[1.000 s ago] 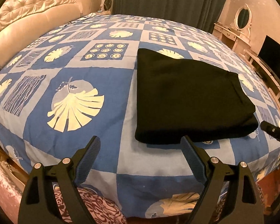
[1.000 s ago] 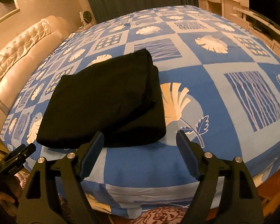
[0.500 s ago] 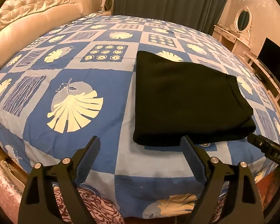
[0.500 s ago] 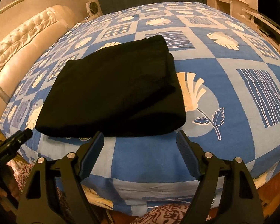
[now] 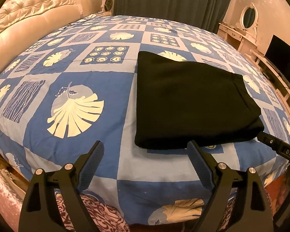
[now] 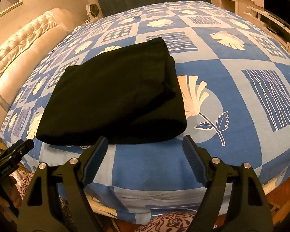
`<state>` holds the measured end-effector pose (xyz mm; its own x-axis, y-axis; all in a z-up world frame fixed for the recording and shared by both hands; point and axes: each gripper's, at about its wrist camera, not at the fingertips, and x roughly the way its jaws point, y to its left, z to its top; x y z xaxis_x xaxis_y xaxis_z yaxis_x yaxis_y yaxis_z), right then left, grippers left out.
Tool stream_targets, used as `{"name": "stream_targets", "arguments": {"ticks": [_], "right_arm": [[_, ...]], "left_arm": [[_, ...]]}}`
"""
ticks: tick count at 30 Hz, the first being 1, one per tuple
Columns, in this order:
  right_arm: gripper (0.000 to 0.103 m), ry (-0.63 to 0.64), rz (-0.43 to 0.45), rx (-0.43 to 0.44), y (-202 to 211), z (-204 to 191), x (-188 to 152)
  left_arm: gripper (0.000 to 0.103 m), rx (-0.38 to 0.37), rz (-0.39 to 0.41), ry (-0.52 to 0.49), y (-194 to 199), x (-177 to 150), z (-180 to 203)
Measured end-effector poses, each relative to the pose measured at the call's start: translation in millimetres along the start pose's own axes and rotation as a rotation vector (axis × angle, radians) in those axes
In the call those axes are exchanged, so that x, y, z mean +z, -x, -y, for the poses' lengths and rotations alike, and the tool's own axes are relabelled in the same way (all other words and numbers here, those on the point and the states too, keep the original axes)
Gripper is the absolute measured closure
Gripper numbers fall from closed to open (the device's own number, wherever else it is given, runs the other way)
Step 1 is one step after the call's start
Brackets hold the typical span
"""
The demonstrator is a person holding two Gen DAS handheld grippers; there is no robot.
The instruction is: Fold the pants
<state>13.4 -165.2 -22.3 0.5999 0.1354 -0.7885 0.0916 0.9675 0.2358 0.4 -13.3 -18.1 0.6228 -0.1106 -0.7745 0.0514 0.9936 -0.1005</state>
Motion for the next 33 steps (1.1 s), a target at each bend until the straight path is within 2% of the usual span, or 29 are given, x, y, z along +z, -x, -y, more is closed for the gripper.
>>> {"name": "stream_targets", "arguments": {"ticks": [15,33], "right_arm": [[0.023,0.004,-0.006,0.001,-1.2,-1.6,-1.8],[0.023,0.015,-0.017,0.006,-3.5,-5.2,-3.1]], "left_arm": [[0.017,0.051,0.015,-0.020,1.9,2.5,0.6],[0.017,0.062,0.037,-0.049,4.3,2.8,7.8]]}}
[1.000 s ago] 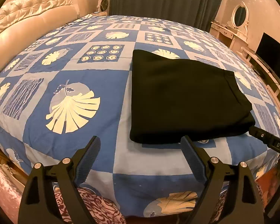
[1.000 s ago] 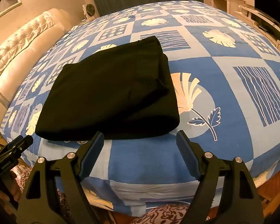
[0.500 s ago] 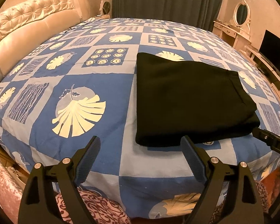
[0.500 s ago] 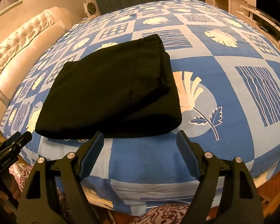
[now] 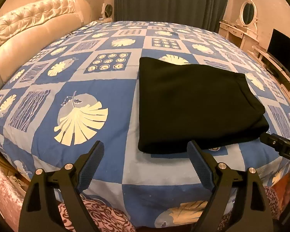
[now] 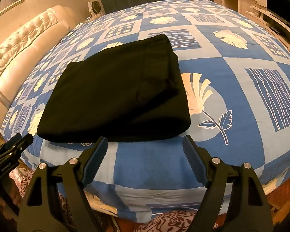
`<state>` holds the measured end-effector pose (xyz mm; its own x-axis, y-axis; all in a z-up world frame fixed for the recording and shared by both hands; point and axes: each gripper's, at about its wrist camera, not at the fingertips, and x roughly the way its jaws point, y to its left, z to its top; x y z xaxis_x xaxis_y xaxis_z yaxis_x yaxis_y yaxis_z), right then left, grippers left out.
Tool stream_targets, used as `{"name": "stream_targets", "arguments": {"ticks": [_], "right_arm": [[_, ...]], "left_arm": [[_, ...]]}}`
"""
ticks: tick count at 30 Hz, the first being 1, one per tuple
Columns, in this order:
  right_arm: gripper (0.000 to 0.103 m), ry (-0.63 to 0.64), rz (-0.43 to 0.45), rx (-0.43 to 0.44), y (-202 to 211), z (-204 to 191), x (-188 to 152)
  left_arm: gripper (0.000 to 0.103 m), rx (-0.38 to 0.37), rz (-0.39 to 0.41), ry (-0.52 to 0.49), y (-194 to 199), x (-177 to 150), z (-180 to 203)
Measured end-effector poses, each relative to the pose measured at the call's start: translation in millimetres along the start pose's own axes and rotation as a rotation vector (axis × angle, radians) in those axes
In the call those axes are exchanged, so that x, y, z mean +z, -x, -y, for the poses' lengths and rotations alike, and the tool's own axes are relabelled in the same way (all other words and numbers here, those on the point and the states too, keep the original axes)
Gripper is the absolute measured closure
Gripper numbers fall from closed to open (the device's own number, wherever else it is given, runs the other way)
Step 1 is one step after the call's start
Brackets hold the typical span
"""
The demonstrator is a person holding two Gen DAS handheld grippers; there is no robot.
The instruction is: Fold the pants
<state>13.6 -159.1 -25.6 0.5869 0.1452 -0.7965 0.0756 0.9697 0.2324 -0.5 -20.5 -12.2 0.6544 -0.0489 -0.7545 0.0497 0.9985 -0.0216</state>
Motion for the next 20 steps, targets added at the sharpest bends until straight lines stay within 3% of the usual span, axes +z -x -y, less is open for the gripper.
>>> {"name": "stream_targets", "arguments": {"ticks": [7,10,13,16,20], "right_arm": [[0.023,-0.008,-0.009,0.010,-1,1,-1],[0.023,-0.015,-0.019,0.025,-1,4,0],[0.023,-0.029,-0.024,0.062,1,8,6],[0.017,-0.055,0.017,0.080,4,18,37],[0.011,-0.084,0.112,0.016,-20,51,121]], "left_arm": [[0.015,0.005,0.063,0.049,11,7,-2],[0.015,-0.081,0.040,0.027,6,27,-3],[0.015,-0.078,0.092,0.055,-1,50,-19],[0.015,-0.002,0.117,0.062,-38,88,-54],[0.015,0.134,0.063,0.075,-120,142,-118]]}}
